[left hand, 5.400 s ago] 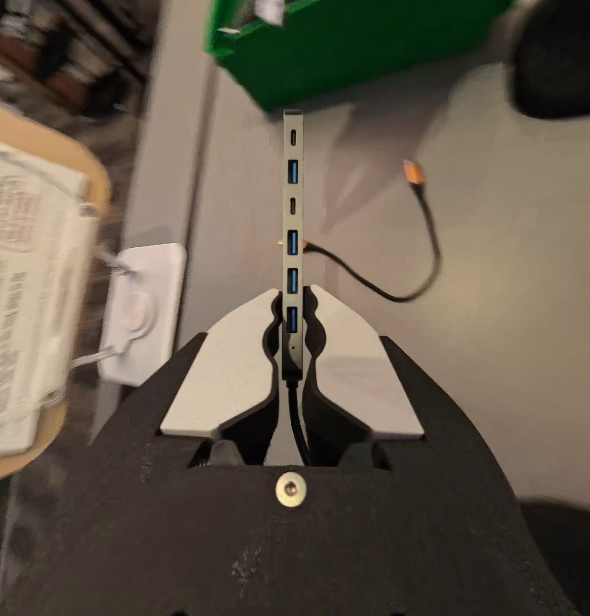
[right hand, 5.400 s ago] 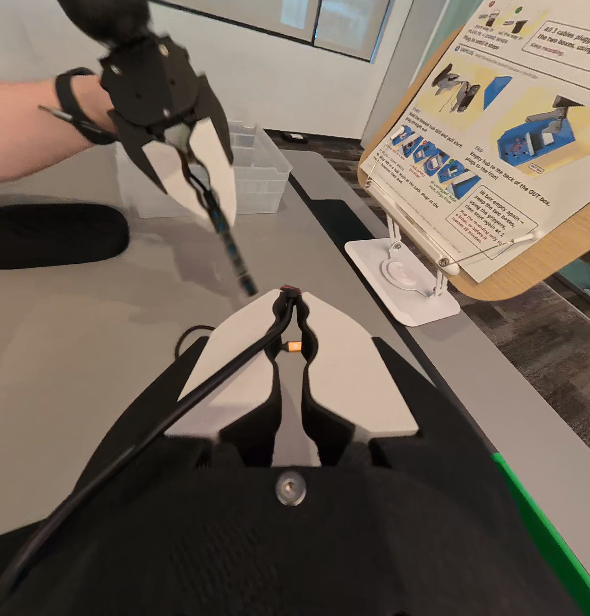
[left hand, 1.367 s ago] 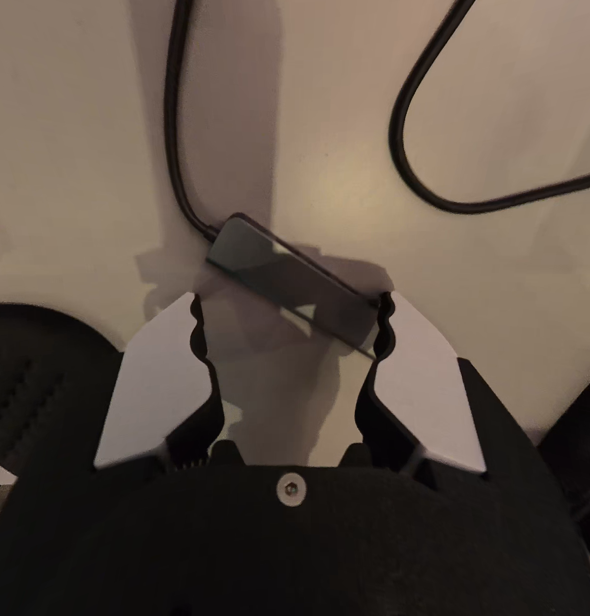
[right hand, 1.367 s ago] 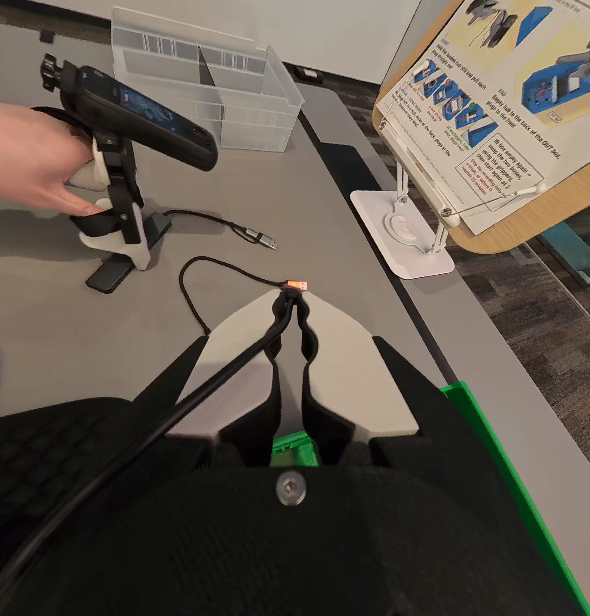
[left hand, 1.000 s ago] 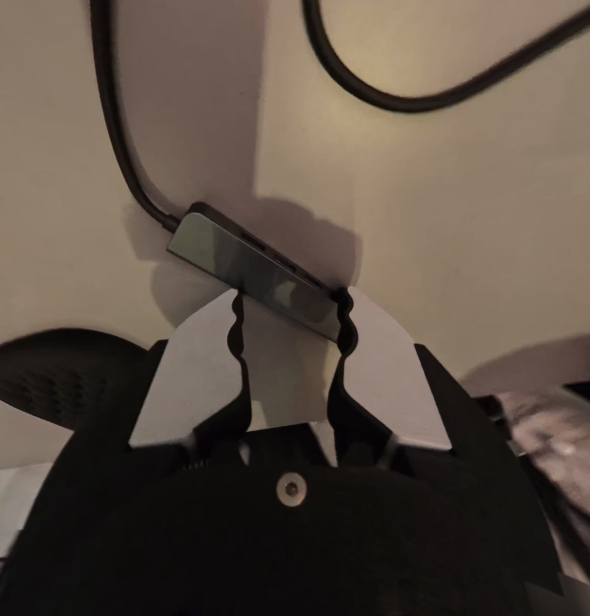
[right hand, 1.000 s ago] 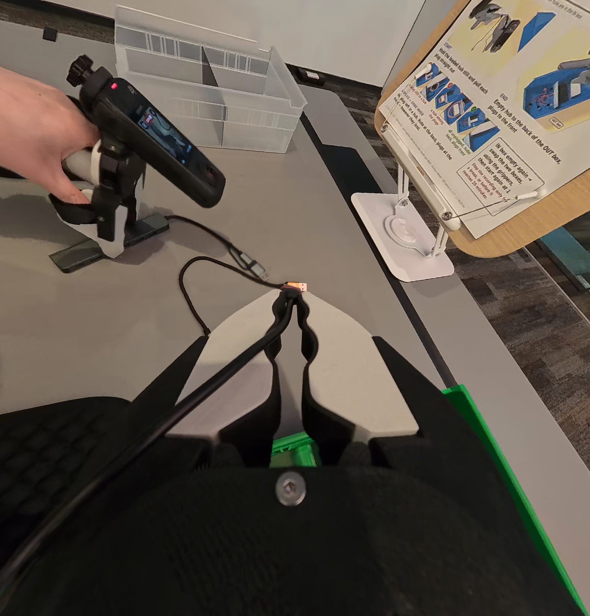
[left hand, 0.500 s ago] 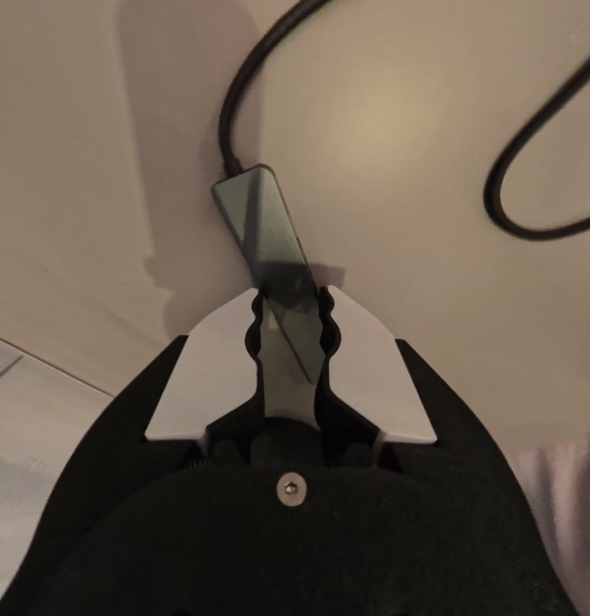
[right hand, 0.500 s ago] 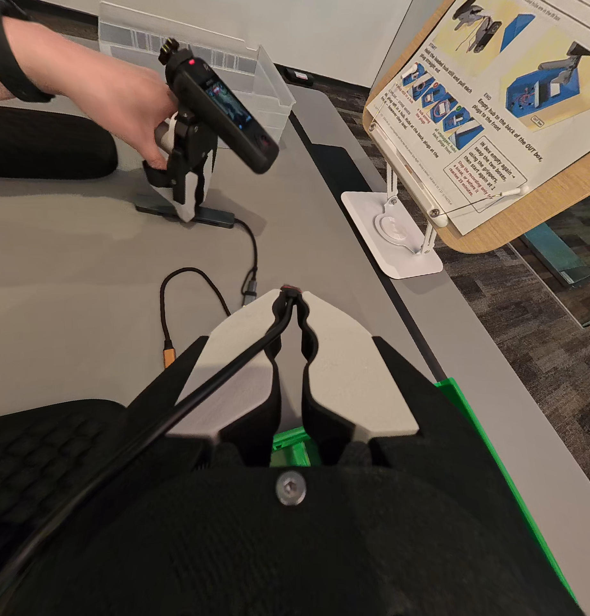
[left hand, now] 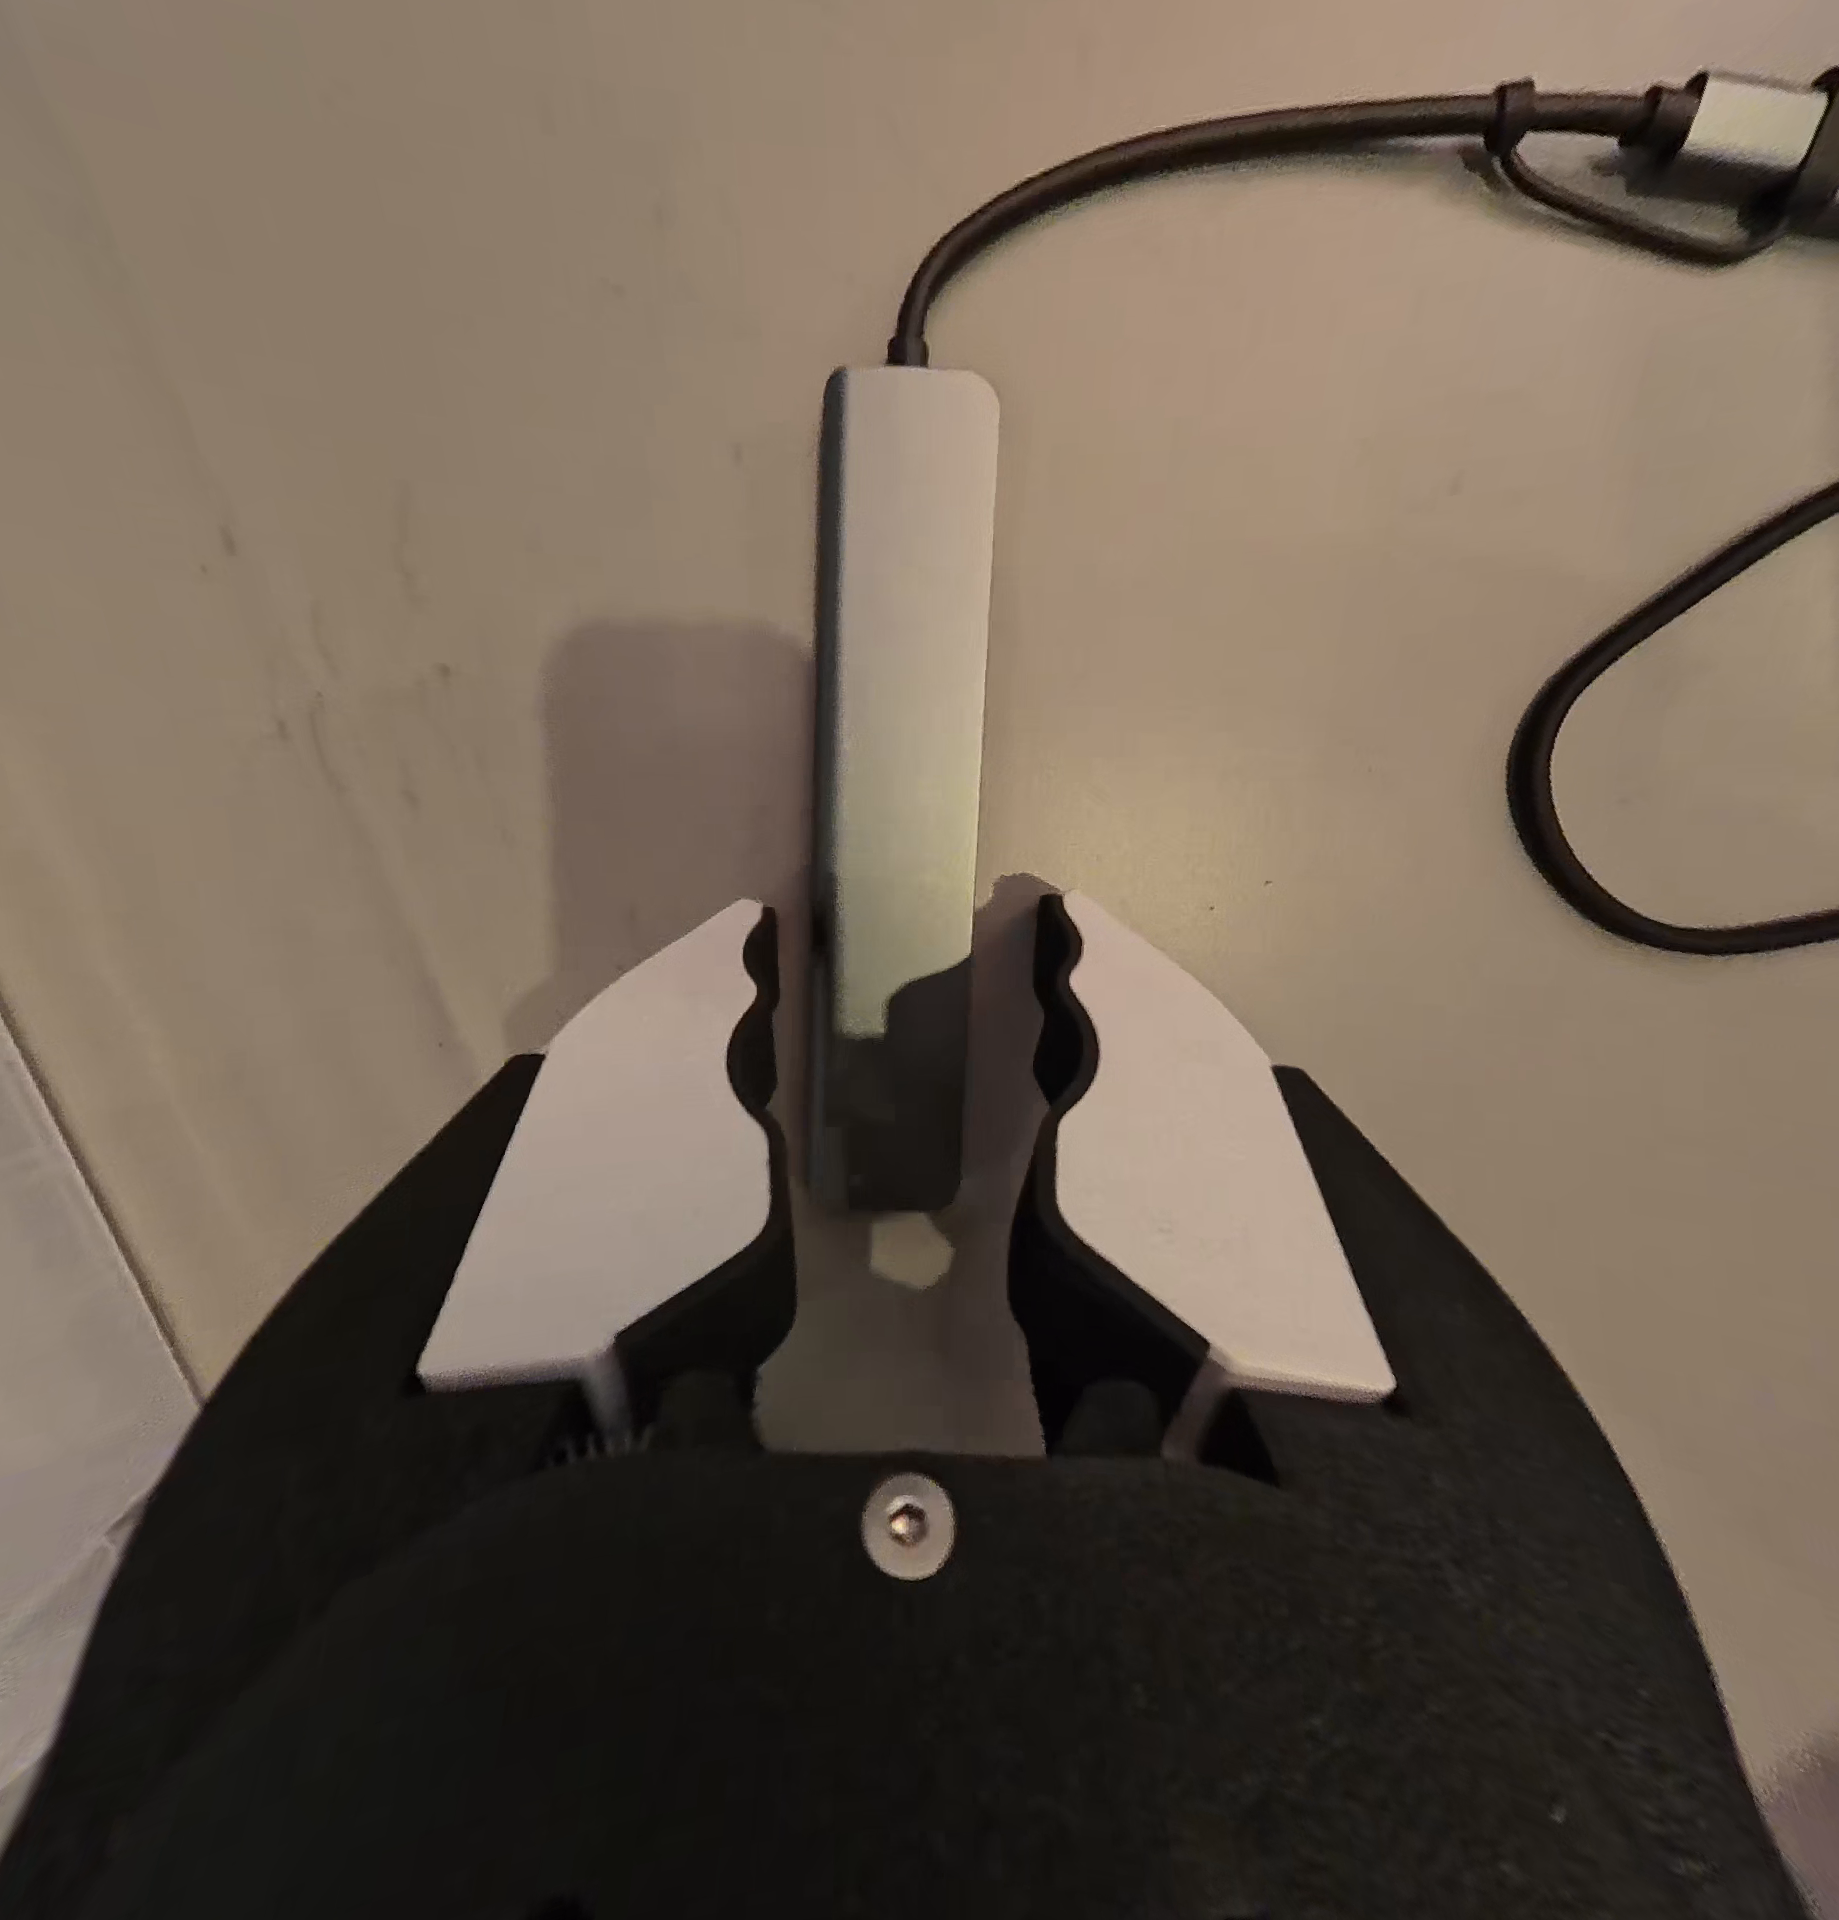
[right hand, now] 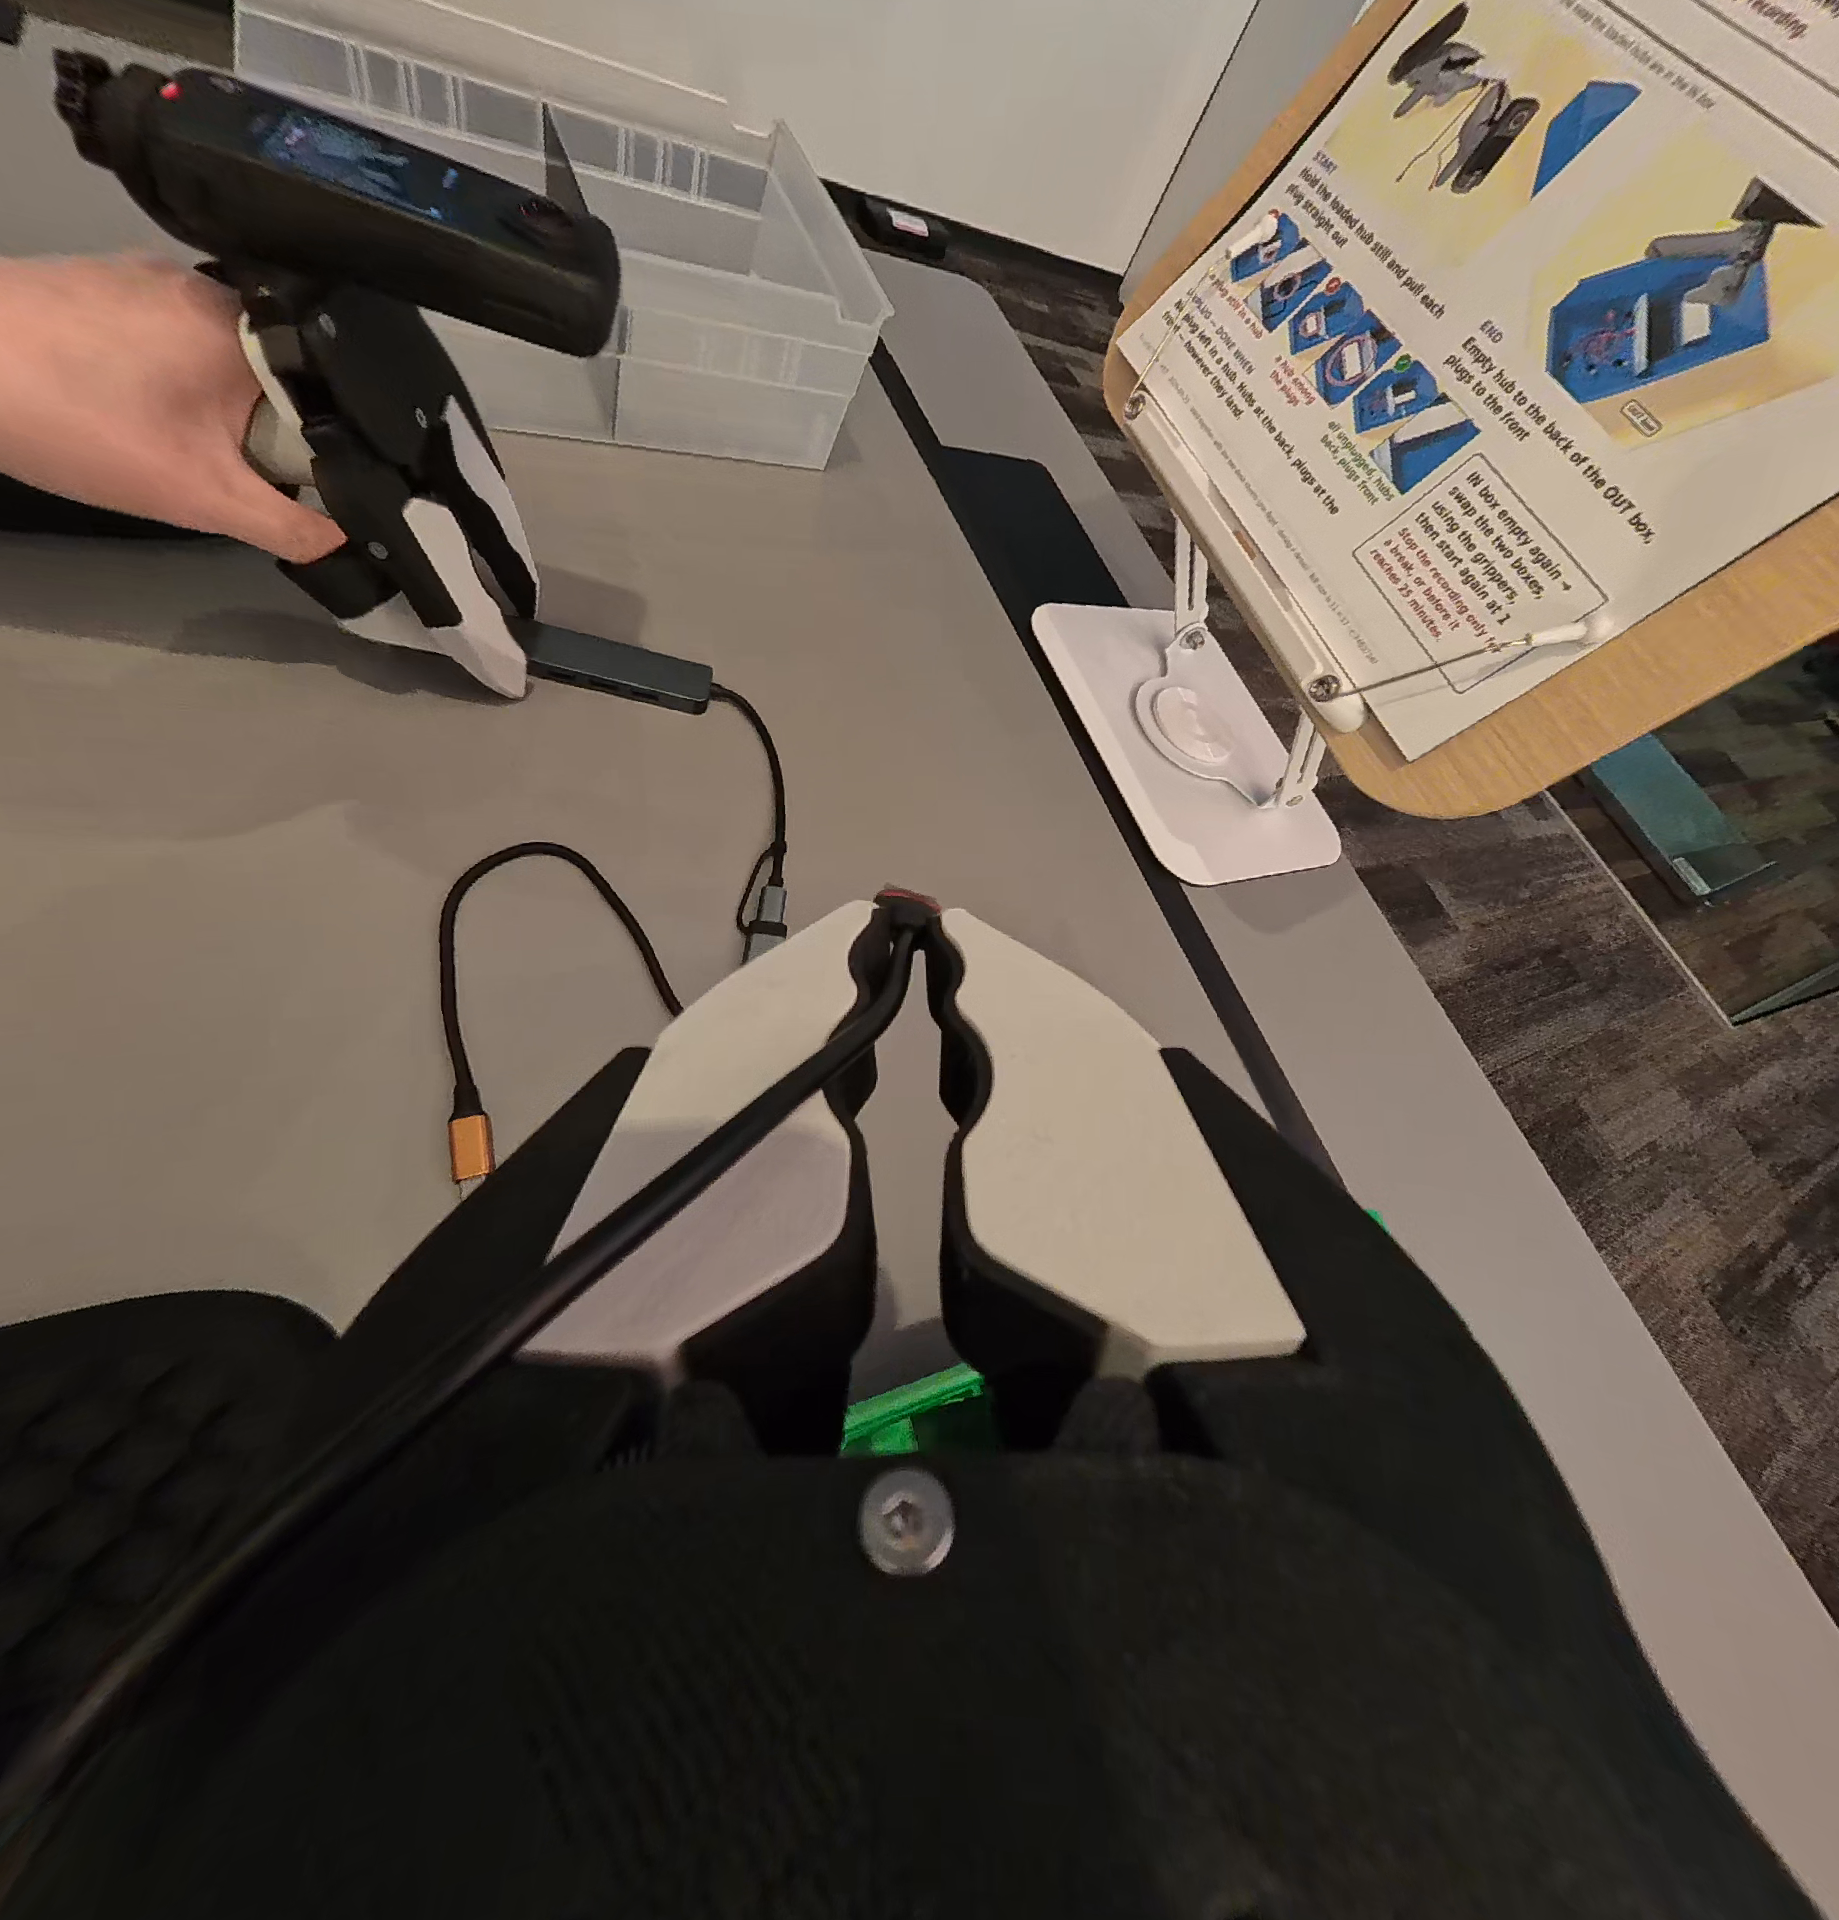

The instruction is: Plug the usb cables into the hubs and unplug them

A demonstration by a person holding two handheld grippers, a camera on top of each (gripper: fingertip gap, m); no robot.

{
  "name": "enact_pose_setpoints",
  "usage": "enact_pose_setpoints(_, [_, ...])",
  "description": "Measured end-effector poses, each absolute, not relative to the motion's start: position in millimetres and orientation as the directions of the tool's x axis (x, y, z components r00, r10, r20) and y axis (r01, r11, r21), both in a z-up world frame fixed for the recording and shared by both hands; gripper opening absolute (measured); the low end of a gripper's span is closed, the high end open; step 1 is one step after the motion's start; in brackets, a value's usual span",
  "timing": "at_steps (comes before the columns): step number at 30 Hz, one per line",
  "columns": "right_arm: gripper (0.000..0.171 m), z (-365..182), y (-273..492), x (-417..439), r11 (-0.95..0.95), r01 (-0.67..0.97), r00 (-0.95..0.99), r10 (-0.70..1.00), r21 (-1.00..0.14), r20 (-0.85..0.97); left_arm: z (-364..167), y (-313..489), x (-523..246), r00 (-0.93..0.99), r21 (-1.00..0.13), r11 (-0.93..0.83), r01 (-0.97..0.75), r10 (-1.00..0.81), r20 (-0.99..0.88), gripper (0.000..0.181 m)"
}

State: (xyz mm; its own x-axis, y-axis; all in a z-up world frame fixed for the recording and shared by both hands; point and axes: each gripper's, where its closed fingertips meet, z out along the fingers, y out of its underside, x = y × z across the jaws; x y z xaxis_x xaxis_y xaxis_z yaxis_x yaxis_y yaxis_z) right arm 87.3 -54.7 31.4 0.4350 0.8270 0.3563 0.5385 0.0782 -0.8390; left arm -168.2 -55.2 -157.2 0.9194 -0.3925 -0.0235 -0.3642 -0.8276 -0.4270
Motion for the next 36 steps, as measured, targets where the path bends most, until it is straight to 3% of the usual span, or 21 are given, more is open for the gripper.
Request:
enact_pose_setpoints(1, [0.007,29.8,-54.0,86.8,0.075,0.547,0.434,0.827,-0.834,0.358,-157.0,-54.8,-168.0,0.921,-0.445,-0.821,-0.357,-0.388,-0.024,0.047])
enact_pose_setpoints(7, [0.007,22.1,-49.8,84.4,0.052,0.580,0.432,0.826,-0.813,0.362,-156.5,-54.4,-168.0,0.920,-0.522,-0.779,-0.346,-0.391,-0.027,0.047])
enact_pose_setpoints(24, [0.006,8.3,-47.1,67.6,0.037,0.631,0.389,0.849,-0.775,0.358,-156.9,-52.4,-167.5,0.890,-0.479,-0.776,-0.411,-0.455,-0.027,0.047])
enact_pose_setpoints(26, [0.006,7.2,-47.0,67.1,0.035,0.637,0.387,0.849,-0.770,0.359,-156.6,-52.1,-168.6,0.876,-0.468,-0.765,-0.442,-0.481,-0.042,0.029])
enact_pose_setpoints(36, [0.006,8.2,-47.0,69.7,0.031,0.631,0.395,0.847,-0.775,0.356,-157.2,-52.7,-168.5,0.840,-0.401,-0.763,-0.508,-0.541,-0.035,0.030])
